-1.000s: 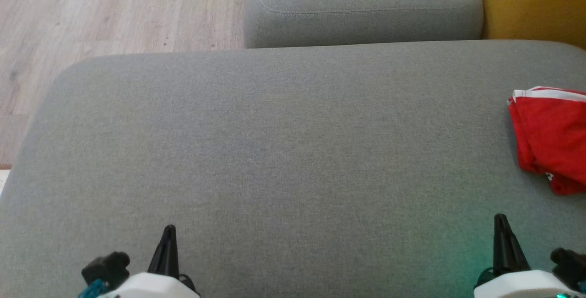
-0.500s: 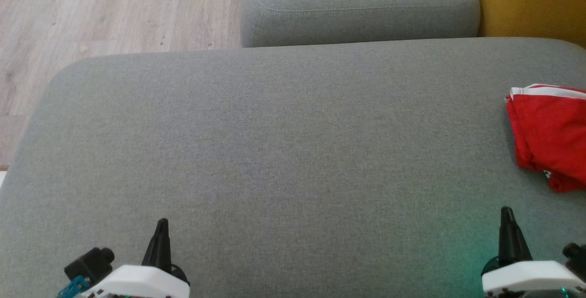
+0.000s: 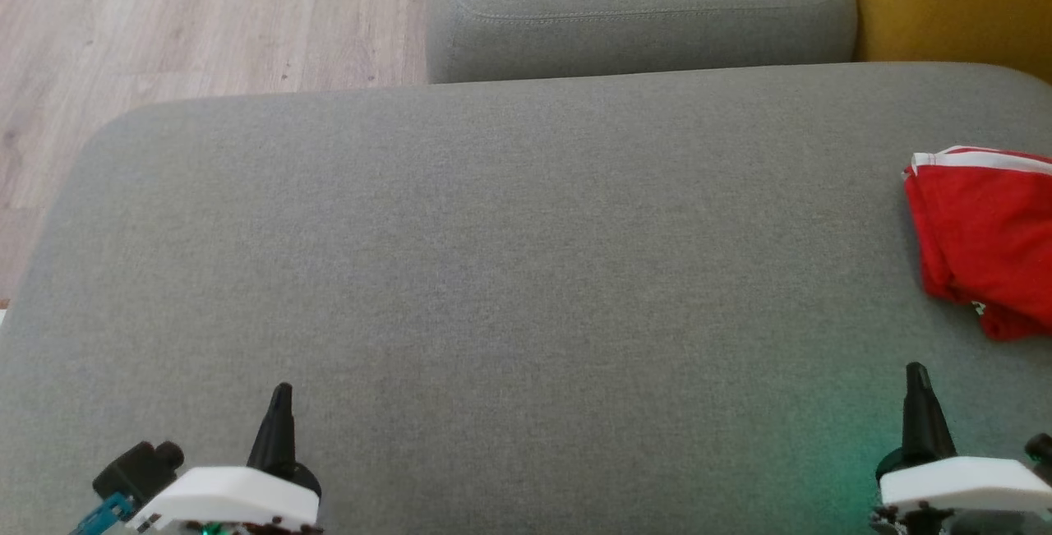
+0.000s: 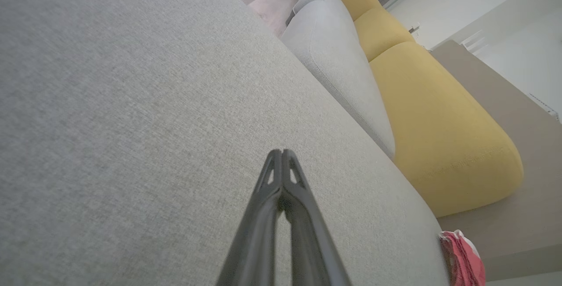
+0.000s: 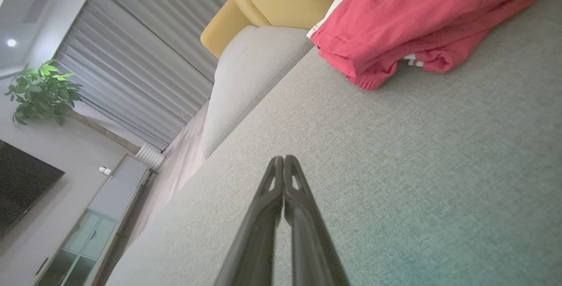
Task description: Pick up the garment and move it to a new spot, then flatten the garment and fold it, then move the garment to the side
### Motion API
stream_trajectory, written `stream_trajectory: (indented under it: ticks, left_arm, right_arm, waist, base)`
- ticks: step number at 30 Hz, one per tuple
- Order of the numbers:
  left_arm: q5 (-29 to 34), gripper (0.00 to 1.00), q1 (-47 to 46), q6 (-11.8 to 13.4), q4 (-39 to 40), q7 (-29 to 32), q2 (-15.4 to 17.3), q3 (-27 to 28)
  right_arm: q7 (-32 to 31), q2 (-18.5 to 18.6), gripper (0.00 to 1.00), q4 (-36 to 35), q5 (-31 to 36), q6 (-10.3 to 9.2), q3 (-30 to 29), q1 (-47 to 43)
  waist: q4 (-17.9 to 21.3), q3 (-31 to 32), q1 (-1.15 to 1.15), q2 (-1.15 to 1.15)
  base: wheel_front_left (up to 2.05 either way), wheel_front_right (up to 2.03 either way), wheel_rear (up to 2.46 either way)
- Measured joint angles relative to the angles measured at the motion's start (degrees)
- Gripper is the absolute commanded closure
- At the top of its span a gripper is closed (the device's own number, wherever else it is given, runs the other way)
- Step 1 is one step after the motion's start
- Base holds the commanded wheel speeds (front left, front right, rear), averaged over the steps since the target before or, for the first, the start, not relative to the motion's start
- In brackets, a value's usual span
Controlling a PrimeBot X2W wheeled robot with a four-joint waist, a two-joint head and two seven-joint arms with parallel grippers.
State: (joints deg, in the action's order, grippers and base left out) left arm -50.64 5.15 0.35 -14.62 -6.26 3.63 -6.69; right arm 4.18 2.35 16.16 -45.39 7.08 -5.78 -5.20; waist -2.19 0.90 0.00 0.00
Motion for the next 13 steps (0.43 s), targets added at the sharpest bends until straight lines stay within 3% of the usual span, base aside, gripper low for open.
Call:
stream_trajectory:
  ticks: [13]
  left_arm:
    - [-8.6, 1.00, -1.5, -1.4, -0.2, 2.2, 0.0, 1.7]
  right_arm:
    - [-1.9, 0.0, 1.00, 0.0, -9.2, 0.00, -0.3, 2.2]
  waist:
    - [0.4, -0.2, 0.00, 0.00]
  base:
    - [0.00, 0.00, 0.00]
